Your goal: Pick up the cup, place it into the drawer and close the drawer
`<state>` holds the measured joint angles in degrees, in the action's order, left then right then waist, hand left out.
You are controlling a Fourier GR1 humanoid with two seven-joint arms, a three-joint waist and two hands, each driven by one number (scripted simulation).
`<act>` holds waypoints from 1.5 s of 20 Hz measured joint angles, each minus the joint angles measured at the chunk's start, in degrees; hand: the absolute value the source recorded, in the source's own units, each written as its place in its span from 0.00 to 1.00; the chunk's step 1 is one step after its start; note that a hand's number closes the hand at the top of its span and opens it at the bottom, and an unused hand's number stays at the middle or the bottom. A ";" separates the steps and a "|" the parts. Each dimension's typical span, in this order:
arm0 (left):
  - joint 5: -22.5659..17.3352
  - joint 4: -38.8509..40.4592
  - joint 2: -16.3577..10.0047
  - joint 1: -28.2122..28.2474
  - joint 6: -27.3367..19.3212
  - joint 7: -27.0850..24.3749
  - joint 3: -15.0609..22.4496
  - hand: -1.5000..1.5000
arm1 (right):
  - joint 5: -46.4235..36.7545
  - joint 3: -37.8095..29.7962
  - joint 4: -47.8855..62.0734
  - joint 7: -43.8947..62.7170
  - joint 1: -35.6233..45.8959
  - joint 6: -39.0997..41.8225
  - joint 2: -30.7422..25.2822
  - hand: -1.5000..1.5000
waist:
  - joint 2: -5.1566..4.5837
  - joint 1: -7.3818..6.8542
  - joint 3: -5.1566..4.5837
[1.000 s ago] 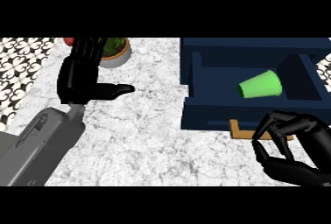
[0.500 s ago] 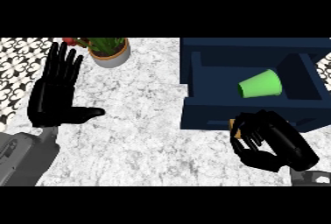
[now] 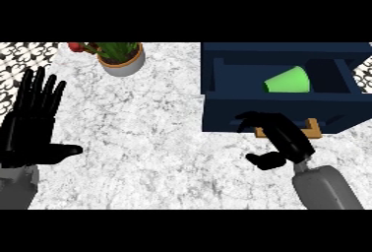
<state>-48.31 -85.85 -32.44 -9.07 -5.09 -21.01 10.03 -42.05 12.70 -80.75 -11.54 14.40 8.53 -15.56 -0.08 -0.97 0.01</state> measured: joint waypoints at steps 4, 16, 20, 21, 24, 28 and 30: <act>0.45 -1.34 0.15 2.98 2.55 0.22 -2.47 0.00 | -2.93 -0.50 9.51 -1.59 4.82 -1.88 1.78 0.00 | 0.00 0.11 0.00; 2.09 3.31 1.85 4.24 10.95 -0.54 -7.53 0.00 | -3.70 -8.84 44.50 -14.99 24.48 -8.41 4.37 0.00 | 0.02 -0.65 -0.12; 2.51 2.73 2.30 4.24 11.57 0.22 -7.67 0.00 | -2.81 -11.55 52.44 -19.77 30.46 -6.89 2.12 0.00 | 0.25 -1.16 -0.23; 2.68 3.01 2.48 4.60 12.21 -0.17 -7.71 0.00 | -2.72 -12.04 54.07 -20.67 31.83 -6.38 1.51 0.00 | 0.27 -1.32 -0.26; 3.16 3.34 2.86 3.95 12.47 -0.13 -7.72 0.00 | -2.72 -12.95 58.22 -23.27 34.32 -5.83 0.56 0.00 | 0.28 -1.71 -0.27; 3.19 4.74 2.60 2.58 13.49 0.36 -8.13 0.00 | -2.51 -13.96 62.07 -25.58 36.93 -4.16 -0.77 0.00 | 0.09 -2.32 -0.31; 3.61 4.80 2.79 2.30 13.62 0.31 -7.94 0.00 | -2.15 -14.59 63.72 -26.31 38.00 -3.09 -1.29 0.00 | -0.04 -2.64 -0.26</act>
<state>-44.70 -81.05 -29.65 -6.77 8.53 -20.70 2.09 -44.20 -1.89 -17.03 -37.85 52.40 5.44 -16.85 -0.12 -3.60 -0.25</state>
